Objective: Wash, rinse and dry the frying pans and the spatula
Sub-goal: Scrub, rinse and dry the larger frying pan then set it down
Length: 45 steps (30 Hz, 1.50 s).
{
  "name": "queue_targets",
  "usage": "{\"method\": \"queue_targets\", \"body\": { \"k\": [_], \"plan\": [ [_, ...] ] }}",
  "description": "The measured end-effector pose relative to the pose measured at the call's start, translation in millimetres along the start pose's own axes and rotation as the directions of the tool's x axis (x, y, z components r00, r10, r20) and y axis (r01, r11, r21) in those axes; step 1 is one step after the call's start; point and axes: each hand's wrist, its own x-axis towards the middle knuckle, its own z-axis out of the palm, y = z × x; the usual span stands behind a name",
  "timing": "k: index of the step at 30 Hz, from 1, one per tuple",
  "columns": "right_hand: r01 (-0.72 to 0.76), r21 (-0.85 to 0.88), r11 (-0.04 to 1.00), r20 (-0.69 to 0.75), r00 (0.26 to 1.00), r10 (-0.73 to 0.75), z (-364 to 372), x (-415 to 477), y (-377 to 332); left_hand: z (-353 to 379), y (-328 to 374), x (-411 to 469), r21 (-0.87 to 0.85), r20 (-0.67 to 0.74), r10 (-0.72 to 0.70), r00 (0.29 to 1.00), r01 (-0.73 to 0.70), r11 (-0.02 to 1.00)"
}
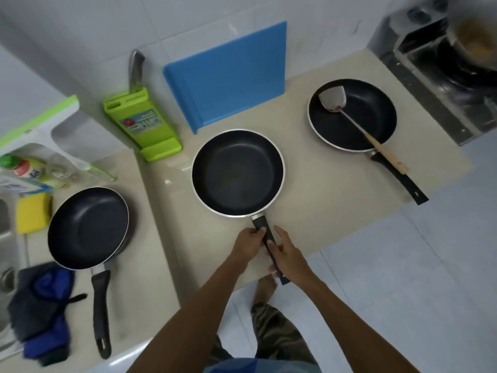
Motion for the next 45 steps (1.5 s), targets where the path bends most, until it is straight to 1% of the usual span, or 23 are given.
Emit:
{"method": "queue_targets", "body": {
  "k": [3, 6, 7, 9, 11, 13, 15, 18, 20, 25, 30, 35, 39, 42, 45],
  "plan": [
    [0.026, 0.065, 0.998, 0.057, 0.998, -0.03, 0.2, 2.9, -4.2, 6.9, 2.2, -0.6, -0.083, -0.005, -0.022, 1.0, 0.022, 0.996],
    [-0.022, 0.192, 0.981, 0.117, 0.993, 0.0, -6.3, 4.9, -7.8, 14.6, 0.7, 2.3, -0.167, -0.013, -0.047, 0.999, 0.044, 0.985],
    [-0.029, 0.208, 0.978, 0.13, 0.991, 0.002, -7.1, 6.1, -7.2, 16.8, 0.9, 1.8, -0.21, -0.016, -0.064, 0.998, 0.059, 0.976],
    [-0.014, 0.178, 0.984, 0.128, 0.992, -0.009, -5.3, 7.2, -7.3, 20.2, -1.0, 2.5, -0.282, -0.024, -0.089, 0.996, 0.079, 0.956],
    [0.006, 0.156, 0.988, 0.092, 0.996, -0.021, 1.0, 7.5, -4.4, 21.3, -2.6, 3.6, -0.331, -0.014, -0.097, 0.995, 0.087, 0.94],
    [0.029, 0.149, 0.988, 0.0, 1.0, -0.03, 6.9, 6.7, 1.2, 20.9, -2.1, 3.3, -0.38, 0.02, -0.101, 0.995, 0.101, 0.92],
    [0.087, 0.097, 0.992, -0.092, 0.993, -0.078, 12.2, 4.3, 4.2, 19.5, -1.2, 1.5, -0.419, 0.041, -0.103, 0.994, 0.11, 0.901],
    [0.147, 0.021, 0.989, -0.145, 0.979, -0.142, 21.9, -1.7, 4.9, 15.5, -2.9, -5.6, -0.438, 0.025, -0.094, 0.995, 0.096, 0.894],
    [0.17, -0.008, 0.986, -0.169, 0.971, -0.168, 28.1, -8.3, 5.4, 11.6, -4.6, -14.0, -0.44, 0.017, -0.072, 0.997, 0.072, 0.895],
    [0.202, -0.004, 0.979, -0.204, 0.959, -0.198, 36.8, -38.0, -10.6, -5.6, -5.6, -42.8, -0.433, 0.032, 0.036, 0.999, -0.018, 0.901],
    [0.279, -0.028, 0.96, -0.216, 0.936, -0.279, 55.3, -76.2, -46.5, -40.0, -11.7, -83.9, -0.484, -0.002, 0.168, 0.986, -0.148, 0.863],
    [0.369, -0.061, 0.928, -0.228, 0.9, -0.372, 108.2, -113.8, -76.6, -93.7, -39.5, -134.9, -0.526, -0.081, 0.294, 0.952, -0.292, 0.799],
    [0.455, -0.102, 0.885, -0.189, 0.864, -0.466, 178.9, -152.2, -98.7, -154.0, -89.0, -180.0, -0.529, -0.155, 0.349, 0.924, -0.376, 0.761],
    [0.51, -0.1, 0.854, -0.118, 0.846, -0.519, 240.5, -174.9, -116.5, -205.1, -134.6, -210.5, -0.525, -0.252, 0.336, 0.908, -0.42, 0.741],
    [0.567, -0.094, 0.818, -0.021, 0.821, -0.571, 303.9, -190.8, -133.2, -256.2, -183.1, -235.2, -0.56, -0.355, 0.271, 0.895, -0.436, 0.705]
  ]
}}
